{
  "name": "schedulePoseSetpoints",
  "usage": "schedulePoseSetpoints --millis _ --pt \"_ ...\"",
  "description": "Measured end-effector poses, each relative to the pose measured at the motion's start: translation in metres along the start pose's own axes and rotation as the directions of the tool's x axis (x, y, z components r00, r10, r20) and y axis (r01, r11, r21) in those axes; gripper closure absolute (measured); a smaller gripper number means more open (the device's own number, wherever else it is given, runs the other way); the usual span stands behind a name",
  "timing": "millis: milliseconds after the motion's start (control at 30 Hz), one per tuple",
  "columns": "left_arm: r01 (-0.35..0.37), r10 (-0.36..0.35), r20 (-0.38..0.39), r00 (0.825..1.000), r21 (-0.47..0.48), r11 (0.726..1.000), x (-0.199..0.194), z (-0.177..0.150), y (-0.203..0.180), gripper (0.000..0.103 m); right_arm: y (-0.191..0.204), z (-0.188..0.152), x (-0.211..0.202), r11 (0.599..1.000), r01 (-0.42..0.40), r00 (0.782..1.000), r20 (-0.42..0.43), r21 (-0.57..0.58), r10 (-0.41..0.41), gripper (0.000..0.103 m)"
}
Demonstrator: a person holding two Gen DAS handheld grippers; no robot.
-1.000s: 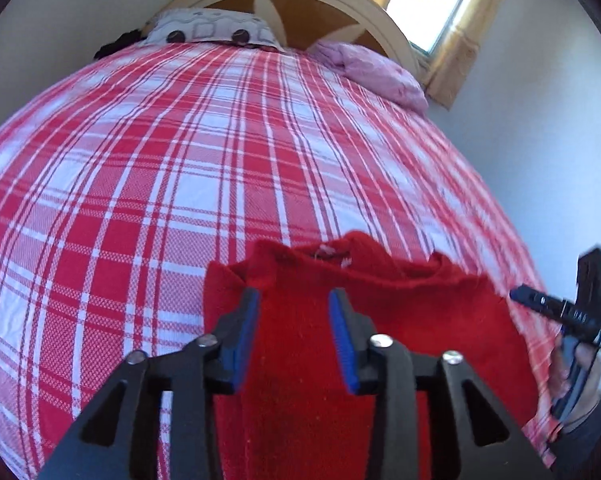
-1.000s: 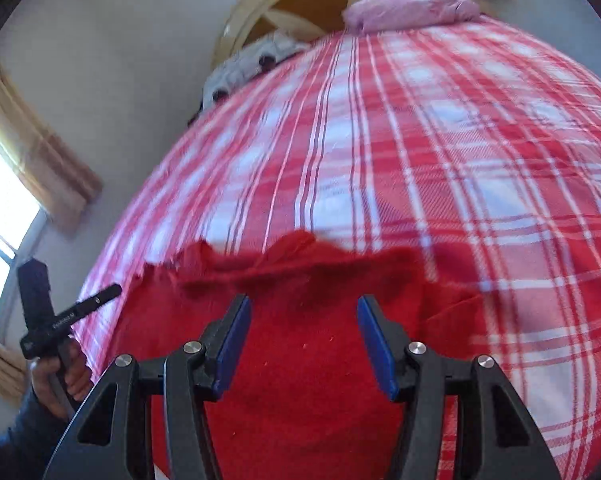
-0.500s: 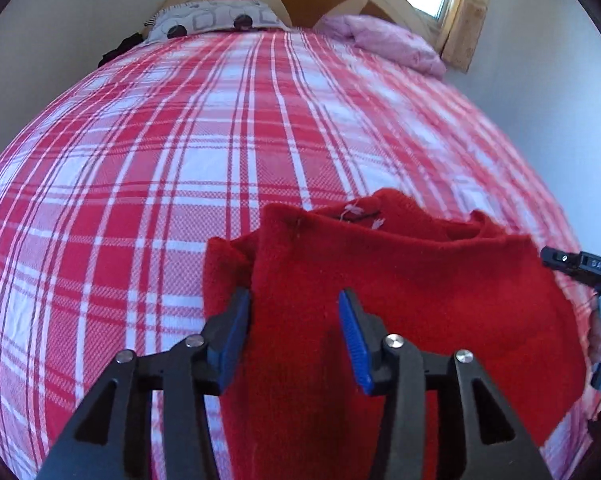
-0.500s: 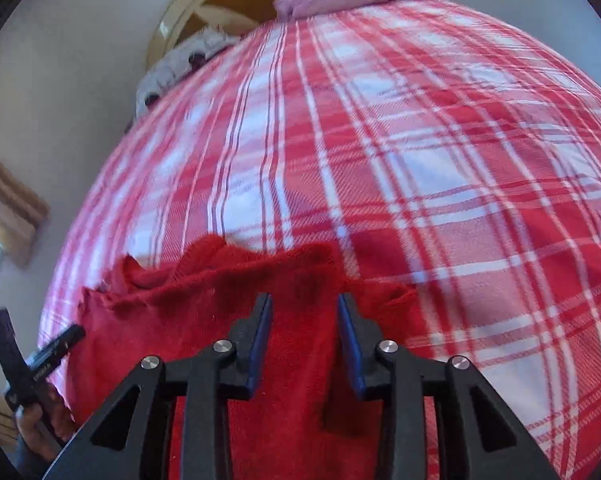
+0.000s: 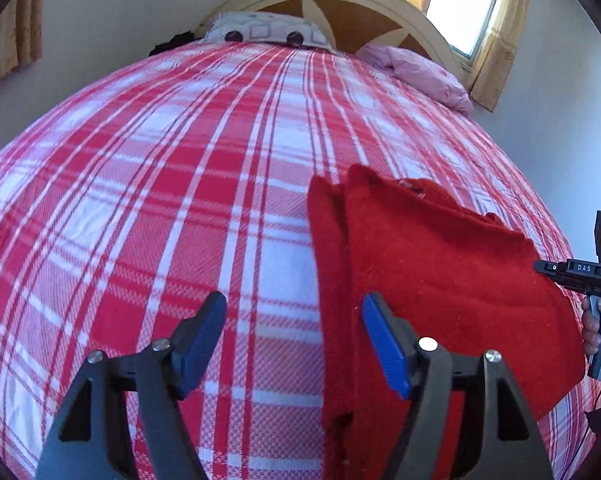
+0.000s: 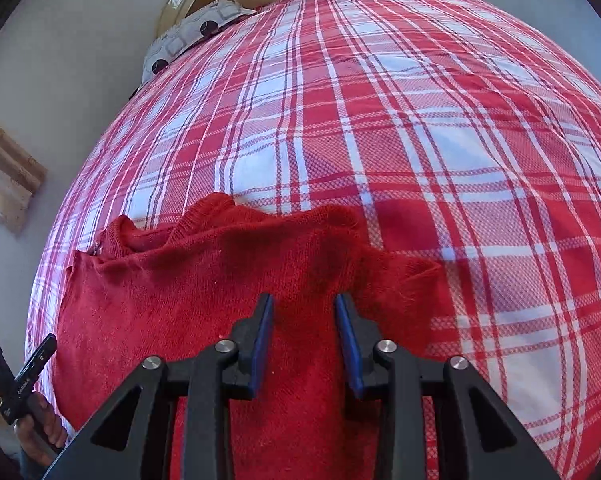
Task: Fold small clothes
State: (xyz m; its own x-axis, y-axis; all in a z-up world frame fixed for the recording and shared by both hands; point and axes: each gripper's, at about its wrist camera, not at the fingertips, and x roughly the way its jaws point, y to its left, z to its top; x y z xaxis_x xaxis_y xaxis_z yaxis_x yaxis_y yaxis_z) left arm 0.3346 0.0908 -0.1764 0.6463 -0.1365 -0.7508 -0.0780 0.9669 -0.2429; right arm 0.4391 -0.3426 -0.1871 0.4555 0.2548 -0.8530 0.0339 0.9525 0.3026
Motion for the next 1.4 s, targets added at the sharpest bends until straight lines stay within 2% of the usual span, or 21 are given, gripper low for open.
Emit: schedulePoseSetpoints --millis 67,133,233,367,500,600,700,833,900,933,1033,1167,1267,1333,1400 --pt "0.016 -0.016 0.007 1.000 -0.027 1.000 0.000 0.007 0.005 0.030 0.004 -0.001 -0.002 1.000 0.005 1.000 0.003 -0.023 -0.005 0.086" --pt "-0.004 0.005 0.049 0.999 -0.011 1.000 -0.001 0.024 0.005 0.027 0.003 -0.003 -0.003 0.999 0.012 1.000 0.002 -0.036 -0.012 0.089" --pt "-0.012 0.012 0.021 1.000 0.029 1.000 0.021 0.041 0.001 0.022 0.002 -0.004 -0.007 1.000 0.004 1.000 0.022 -0.023 -0.003 0.092" --pt "-0.055 0.056 -0.029 0.998 0.047 0.997 0.051 0.041 -0.002 0.022 0.000 -0.005 -0.019 1.000 -0.005 0.997 0.082 -0.003 0.005 0.092" --pt "-0.078 0.079 -0.013 0.997 0.076 0.994 0.054 0.035 -0.005 0.020 0.003 -0.005 -0.010 0.999 0.003 0.999 0.048 -0.048 0.000 0.091" --pt "-0.055 0.055 -0.008 0.998 0.056 0.997 0.053 0.034 0.000 0.018 0.001 -0.001 -0.006 0.999 0.035 0.998 0.054 -0.027 -0.034 0.069" --pt "-0.041 0.041 0.003 0.999 0.047 0.998 0.051 0.033 0.003 0.018 -0.009 0.004 -0.007 0.999 -0.024 0.996 0.085 0.034 0.022 0.067" --pt "-0.038 0.038 0.003 0.999 0.051 0.998 0.053 0.032 0.002 0.016 -0.021 0.014 -0.003 0.996 -0.020 0.995 0.097 0.084 0.012 0.067" --pt "-0.039 0.040 -0.004 0.999 0.058 0.998 0.055 0.033 0.000 0.014 -0.023 0.018 0.004 0.995 -0.049 0.997 0.071 0.088 0.043 0.073" --pt "-0.040 0.040 -0.005 0.999 0.062 0.997 0.056 0.032 0.000 0.013 -0.022 0.019 0.006 0.995 -0.058 0.997 0.063 0.082 0.053 0.089" --pt "-0.036 0.036 -0.005 0.999 0.057 0.998 0.056 0.032 0.001 0.013 -0.010 0.021 -0.005 0.999 -0.027 0.993 0.114 0.029 0.023 0.100" --pt "-0.038 0.039 -0.005 0.999 0.056 0.998 0.056 0.032 0.001 0.013 -0.002 0.027 -0.029 0.999 0.040 0.976 0.216 0.005 -0.040 0.101" --pt "-0.037 0.037 -0.005 0.999 0.055 0.998 0.057 0.032 0.001 0.013 0.000 0.030 -0.017 0.997 0.079 0.983 0.168 -0.020 -0.075 0.100" --pt "-0.038 0.038 -0.005 0.999 0.055 0.998 0.056 0.032 0.001 0.012 -0.004 0.027 -0.002 0.990 0.138 0.984 0.120 -0.017 -0.135 0.100" --pt "-0.034 0.034 -0.004 0.999 0.052 0.998 0.056 0.032 0.002 0.012 -0.010 0.021 0.009 0.988 0.152 0.984 0.098 -0.020 -0.149 0.100"
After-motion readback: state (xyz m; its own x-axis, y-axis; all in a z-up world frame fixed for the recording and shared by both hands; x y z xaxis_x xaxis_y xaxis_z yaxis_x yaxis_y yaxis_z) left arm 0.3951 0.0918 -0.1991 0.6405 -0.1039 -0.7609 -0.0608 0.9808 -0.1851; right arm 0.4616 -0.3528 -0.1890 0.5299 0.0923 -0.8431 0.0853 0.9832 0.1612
